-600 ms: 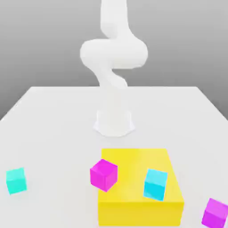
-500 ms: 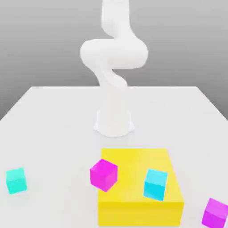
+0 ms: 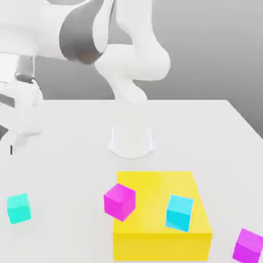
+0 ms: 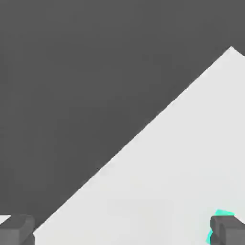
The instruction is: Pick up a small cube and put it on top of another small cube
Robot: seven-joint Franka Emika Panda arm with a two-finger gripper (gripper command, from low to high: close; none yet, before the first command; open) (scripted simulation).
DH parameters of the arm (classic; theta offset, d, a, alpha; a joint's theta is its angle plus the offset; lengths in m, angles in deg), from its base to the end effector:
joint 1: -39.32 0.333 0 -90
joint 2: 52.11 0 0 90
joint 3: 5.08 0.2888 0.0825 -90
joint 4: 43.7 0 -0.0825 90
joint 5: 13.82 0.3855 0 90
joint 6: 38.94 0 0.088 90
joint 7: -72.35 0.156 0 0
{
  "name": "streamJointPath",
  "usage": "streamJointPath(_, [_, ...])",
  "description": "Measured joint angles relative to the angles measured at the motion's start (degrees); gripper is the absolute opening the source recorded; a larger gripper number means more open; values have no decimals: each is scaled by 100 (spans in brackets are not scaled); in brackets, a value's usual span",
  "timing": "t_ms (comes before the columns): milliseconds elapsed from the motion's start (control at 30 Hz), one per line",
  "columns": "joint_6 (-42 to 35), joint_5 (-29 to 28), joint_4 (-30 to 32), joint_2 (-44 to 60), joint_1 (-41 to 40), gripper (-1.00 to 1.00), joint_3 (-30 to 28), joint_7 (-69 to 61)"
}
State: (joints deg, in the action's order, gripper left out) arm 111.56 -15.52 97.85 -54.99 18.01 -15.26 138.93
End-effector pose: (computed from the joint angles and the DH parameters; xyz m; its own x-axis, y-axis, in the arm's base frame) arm 0.4289 -0.2618 0.2555 -0.1248 -0.9880 0.0910 -0.9773 0.1066 -0.1831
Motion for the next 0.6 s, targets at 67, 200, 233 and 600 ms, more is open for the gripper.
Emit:
streamJointPath(67, [182, 164, 95, 421, -265, 0, -85, 71])
streamJointPath(200, [535, 639, 280, 1271, -589, 0, -146, 106])
streamJointPath(233, [653, 767, 290, 1483, -670, 0, -119, 70])
streamJointPath(600, [1506, 1275, 111, 2615, -1061, -100, 308, -253])
